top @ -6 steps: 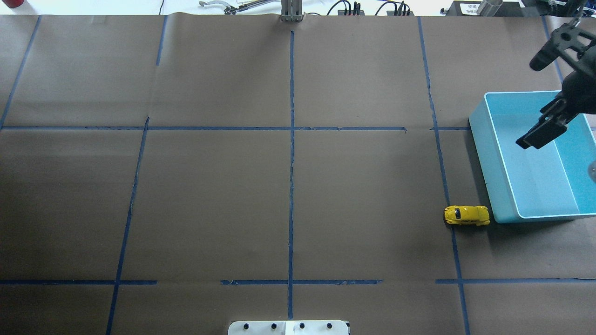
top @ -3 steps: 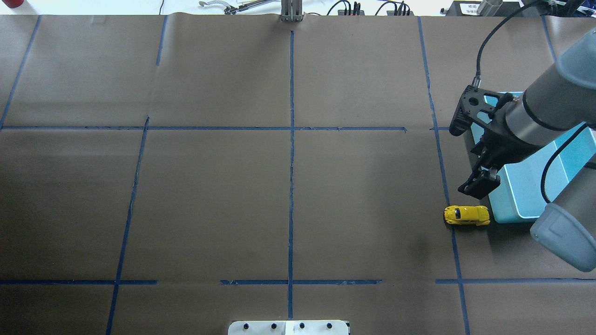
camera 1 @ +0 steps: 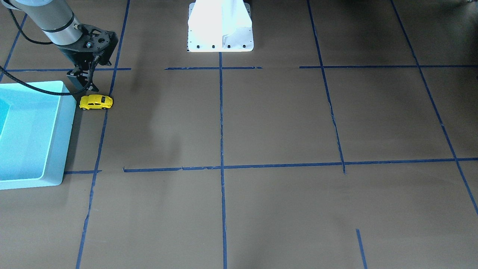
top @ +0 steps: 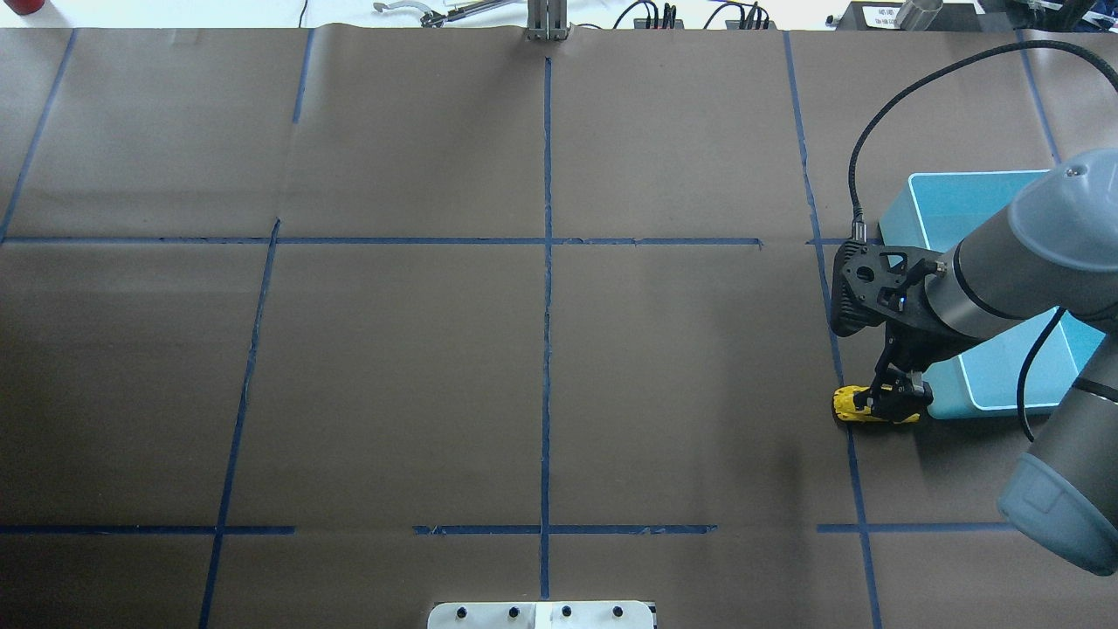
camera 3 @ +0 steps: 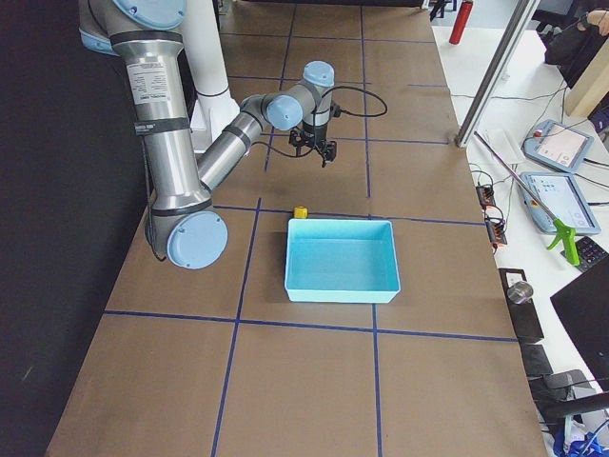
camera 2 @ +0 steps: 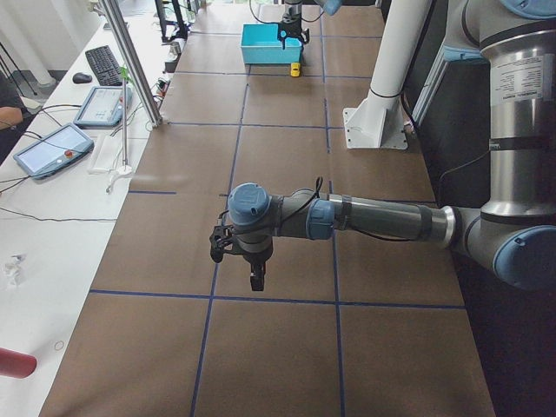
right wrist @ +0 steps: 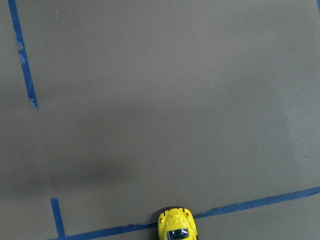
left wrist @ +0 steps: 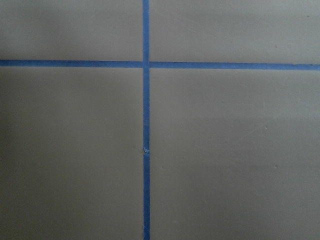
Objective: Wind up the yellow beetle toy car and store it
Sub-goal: 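Close the right gripper around the yellow car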
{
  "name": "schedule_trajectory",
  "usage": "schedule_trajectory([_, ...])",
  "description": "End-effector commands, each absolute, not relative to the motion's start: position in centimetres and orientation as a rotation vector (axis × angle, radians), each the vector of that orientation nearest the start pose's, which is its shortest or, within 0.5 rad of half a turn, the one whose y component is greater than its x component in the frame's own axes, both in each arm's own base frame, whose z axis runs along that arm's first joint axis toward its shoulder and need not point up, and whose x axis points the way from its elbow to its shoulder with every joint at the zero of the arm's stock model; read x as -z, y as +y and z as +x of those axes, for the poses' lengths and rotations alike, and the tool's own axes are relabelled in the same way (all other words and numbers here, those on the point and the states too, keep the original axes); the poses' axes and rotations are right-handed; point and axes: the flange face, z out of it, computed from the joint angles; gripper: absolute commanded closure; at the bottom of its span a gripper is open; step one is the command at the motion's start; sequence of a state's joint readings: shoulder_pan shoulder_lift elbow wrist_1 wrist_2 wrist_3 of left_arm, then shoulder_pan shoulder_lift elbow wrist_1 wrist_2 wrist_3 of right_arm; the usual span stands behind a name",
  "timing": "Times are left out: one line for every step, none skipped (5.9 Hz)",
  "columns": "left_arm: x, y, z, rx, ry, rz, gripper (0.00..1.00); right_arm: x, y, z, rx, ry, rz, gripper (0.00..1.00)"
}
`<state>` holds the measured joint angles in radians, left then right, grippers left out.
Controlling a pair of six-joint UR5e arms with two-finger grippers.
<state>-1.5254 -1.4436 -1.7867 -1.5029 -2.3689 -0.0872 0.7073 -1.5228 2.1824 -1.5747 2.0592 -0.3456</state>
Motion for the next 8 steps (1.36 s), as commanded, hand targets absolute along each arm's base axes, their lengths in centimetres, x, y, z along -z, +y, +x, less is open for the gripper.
schedule_trajectory([-62.9,-43.7,-4.7,0.029,0.792,-0.040,0.00,-42.3,-34.5,-28.6,1.392,-0.617,0.650,0.00])
schedule_trajectory([-63.5,-42.9,-5.7,0.054,0.797,-0.037,0.00,-44.0,-33.8,-28.8,1.409,-0.617,0.653,0.00])
schedule_trajectory([-64.2,-42.3,-5.8,0.057,0.792,-0.049,0.00,-44.5,-33.9,-29.1,1.433,-0.607,0.654,0.00])
schedule_trajectory([-64.8,-41.9,-6.2,-0.019,0.793,-0.022,0.00,-45.6,-34.2,-29.8,1.487,-0.587,0.657,0.00])
schedule_trajectory([-66.1,-41.6,-6.6,-0.012,0.796,-0.039,0.00,-45.9,-34.4,-30.6,1.502,-0.586,0.654,0.00])
schedule_trajectory([-65.8,-41.8,-6.9,-0.003,0.796,-0.031,0.00,-46.5,-34.4,-31.1,1.520,-0.583,0.645,0.00])
schedule_trajectory([-66.0,-41.6,-7.2,-0.001,0.797,-0.030,0.00,-46.4,-34.5,-31.7,1.525,-0.566,0.654,0.00])
schedule_trajectory([-65.5,-41.8,-7.6,0.003,0.800,-0.015,0.00,-47.0,-34.9,-32.6,1.529,-0.560,0.643,0.00])
